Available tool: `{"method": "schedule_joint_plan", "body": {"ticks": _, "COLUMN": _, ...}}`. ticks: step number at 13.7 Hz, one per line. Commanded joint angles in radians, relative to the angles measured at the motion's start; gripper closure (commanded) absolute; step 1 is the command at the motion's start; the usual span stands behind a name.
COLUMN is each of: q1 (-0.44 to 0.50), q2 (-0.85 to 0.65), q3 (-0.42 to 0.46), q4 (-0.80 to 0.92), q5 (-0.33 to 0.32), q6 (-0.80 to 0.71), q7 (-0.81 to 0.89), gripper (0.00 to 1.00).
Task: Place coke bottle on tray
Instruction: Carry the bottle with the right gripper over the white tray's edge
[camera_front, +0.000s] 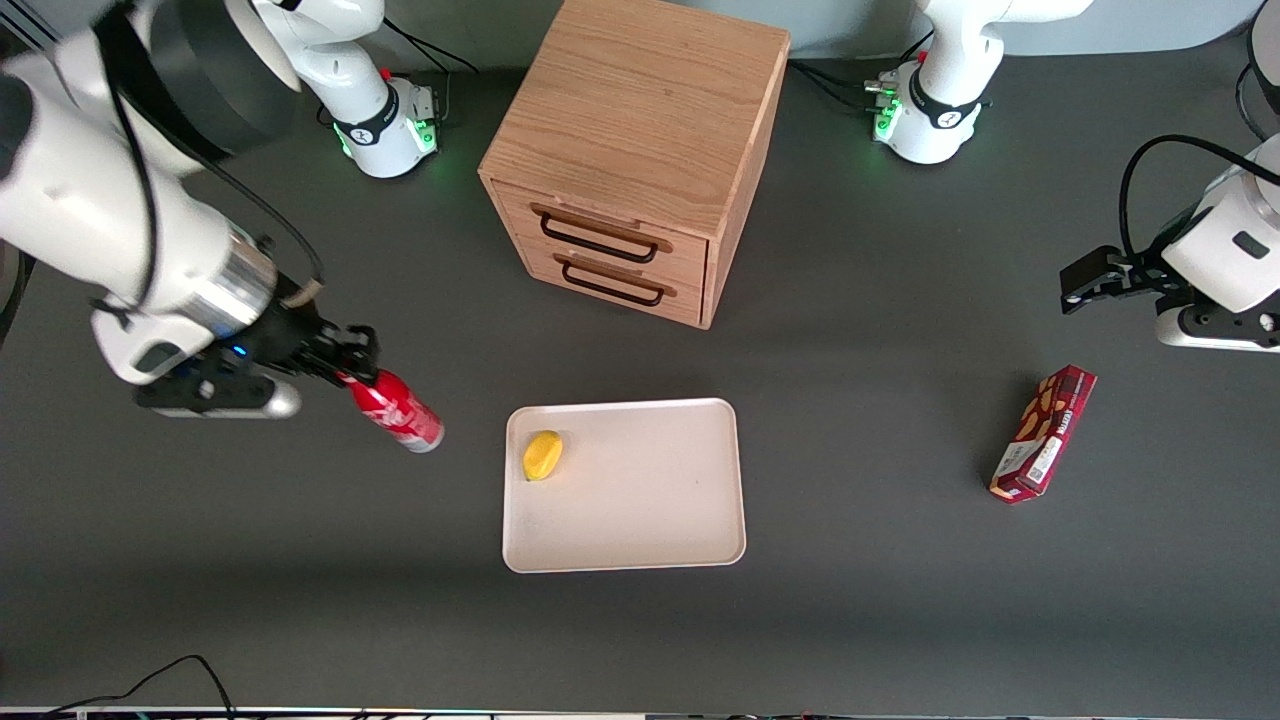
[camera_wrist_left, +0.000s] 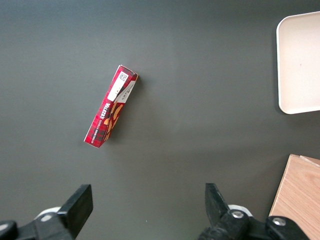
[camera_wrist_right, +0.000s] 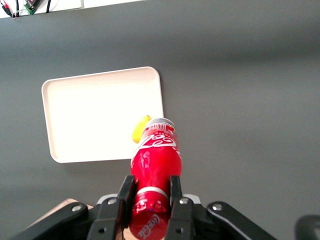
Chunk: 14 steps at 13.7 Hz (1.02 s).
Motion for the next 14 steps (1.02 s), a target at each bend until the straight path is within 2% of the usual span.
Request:
{"method": "schedule_joint_plan", "body": {"ticks": 1, "q1": 0.057, "q2": 0.212, "q3": -0.014, "q4": 0.193, "q5": -0.028, "q6": 0.047, "q7": 0.078, "gripper": 1.0}}
{"method": "schedule_joint_plan", "body": {"ticks": 7, "q1": 0.089, "q2": 0.388, "q3": -0.045, "q4": 0.188, "q5": -0.042, "q6": 0.277, "q7": 0.094, "gripper": 1.0}}
{"method": "schedule_joint_plan", "body": {"ticks": 14, "q1": 0.111, "q2": 0.505, "q3": -0.056, "q4": 0.181, "q5": -0.041, "q6": 0.387, "q7": 0.121, "gripper": 1.0}}
